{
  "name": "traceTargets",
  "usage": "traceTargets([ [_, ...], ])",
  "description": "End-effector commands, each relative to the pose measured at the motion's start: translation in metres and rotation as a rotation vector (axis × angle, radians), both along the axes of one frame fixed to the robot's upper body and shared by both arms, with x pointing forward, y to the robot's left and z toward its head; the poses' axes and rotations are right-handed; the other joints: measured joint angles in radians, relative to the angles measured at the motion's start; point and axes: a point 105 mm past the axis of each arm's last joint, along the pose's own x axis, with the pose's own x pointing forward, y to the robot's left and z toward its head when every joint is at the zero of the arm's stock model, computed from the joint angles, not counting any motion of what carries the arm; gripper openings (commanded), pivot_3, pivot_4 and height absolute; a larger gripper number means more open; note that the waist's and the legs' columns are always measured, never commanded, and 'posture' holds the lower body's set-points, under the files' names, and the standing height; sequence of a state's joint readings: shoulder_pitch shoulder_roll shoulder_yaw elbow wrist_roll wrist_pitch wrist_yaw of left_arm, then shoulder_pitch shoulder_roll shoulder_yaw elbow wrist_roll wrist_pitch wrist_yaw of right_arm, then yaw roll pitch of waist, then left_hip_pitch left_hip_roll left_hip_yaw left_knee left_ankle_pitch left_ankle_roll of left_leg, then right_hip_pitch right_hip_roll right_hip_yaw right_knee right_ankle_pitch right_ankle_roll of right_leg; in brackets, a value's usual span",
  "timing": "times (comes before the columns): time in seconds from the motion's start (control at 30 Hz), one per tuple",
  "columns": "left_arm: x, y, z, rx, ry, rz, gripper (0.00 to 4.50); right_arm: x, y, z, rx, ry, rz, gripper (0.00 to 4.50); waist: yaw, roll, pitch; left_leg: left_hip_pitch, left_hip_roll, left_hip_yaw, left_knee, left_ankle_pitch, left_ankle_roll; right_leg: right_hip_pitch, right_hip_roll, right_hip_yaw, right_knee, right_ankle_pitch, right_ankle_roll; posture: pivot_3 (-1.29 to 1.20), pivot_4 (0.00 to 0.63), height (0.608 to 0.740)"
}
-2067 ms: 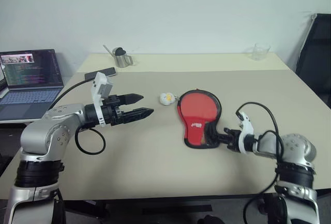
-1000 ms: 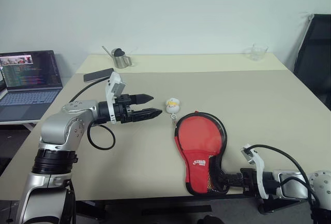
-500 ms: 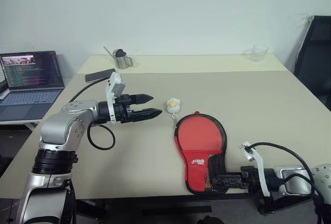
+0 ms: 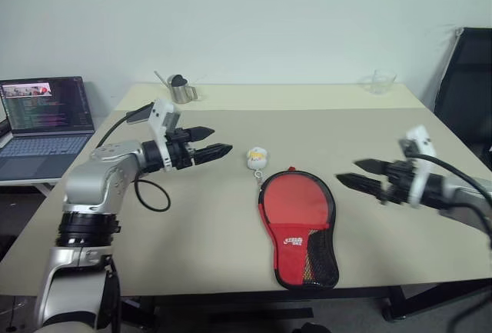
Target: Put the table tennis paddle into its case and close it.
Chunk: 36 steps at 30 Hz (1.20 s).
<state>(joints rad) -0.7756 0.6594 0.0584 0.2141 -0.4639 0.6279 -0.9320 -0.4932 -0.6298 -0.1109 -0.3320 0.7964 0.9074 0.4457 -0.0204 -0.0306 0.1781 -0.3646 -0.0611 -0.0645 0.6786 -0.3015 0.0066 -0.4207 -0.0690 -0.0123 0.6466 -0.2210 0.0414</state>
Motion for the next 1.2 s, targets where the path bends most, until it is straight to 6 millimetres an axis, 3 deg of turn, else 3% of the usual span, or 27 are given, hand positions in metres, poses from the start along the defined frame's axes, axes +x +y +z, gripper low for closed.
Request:
traceTargets([
  [0.03,0.017,-0.007,0.009,0.021,-0.041,0.064,4.5,0.028,0.042,-0.028,-0.113,-0.188,-0.097,4.45,0.0,0.0,0.0,-0.001,0.0,0.0,0.0,0.001,-0.002,-0.001,0.0,0.0,0.0,0.0,0.0,0.0,0.15,0.74],
  [0.17,0.026,-0.014,0.013,0.02,-0.049,0.105,4.5,0.036,0.062,-0.069,-0.136,-0.18,-0.133,4.45,0.006,0.0,0.0,-0.005,-0.002,0.0,0.0,0.0,-0.006,-0.006,-0.001,0.0,0.001,0.0,-0.001,0.0,0.15,0.74],
  [0.27,0.035,-0.02,0.01,0.028,-0.034,0.144,4.5,0.036,0.067,-0.082,-0.103,-0.146,-0.133,4.45,0.006,-0.001,0.0,-0.019,-0.005,0.0,0.003,0.0,-0.006,-0.02,-0.002,0.001,0.0,0.001,0.0,0.0,0.15,0.74],
  [0.37,0.041,-0.028,0.005,0.006,0.005,0.16,4.5,0.034,0.069,-0.092,-0.102,-0.124,-0.115,4.45,0.003,-0.001,0.0,-0.02,-0.005,-0.001,0.002,0.0,-0.006,-0.021,-0.002,0.0,0.0,0.001,0.0,0.0,0.15,0.74],
  [0.57,0.051,-0.044,-0.027,0.04,0.136,0.182,4.5,0.022,0.075,-0.121,-0.113,0.026,-0.033,4.45,-0.006,0.0,-0.001,-0.016,-0.004,0.0,0.002,0.0,-0.006,-0.018,-0.001,0.001,0.003,0.001,0.0,0.0,0.15,0.74],
  [1.07,0.077,-0.079,-0.067,0.103,0.25,0.278,4.5,0.026,0.077,-0.127,-0.185,0.023,-0.046,4.45,-0.01,-0.003,-0.004,-0.014,-0.004,0.001,0.003,0.0,-0.006,-0.018,-0.001,0.001,0.006,0.001,0.0,0.0,0.15,0.74],
  [1.2,0.081,-0.078,-0.079,0.152,0.265,0.324,4.5,0.027,0.079,-0.127,-0.184,0.023,-0.046,4.45,-0.011,-0.004,-0.004,-0.013,-0.004,0.003,0.003,0.0,-0.006,-0.019,-0.001,0.001,0.009,0.001,0.0,0.0,0.15,0.74],
])
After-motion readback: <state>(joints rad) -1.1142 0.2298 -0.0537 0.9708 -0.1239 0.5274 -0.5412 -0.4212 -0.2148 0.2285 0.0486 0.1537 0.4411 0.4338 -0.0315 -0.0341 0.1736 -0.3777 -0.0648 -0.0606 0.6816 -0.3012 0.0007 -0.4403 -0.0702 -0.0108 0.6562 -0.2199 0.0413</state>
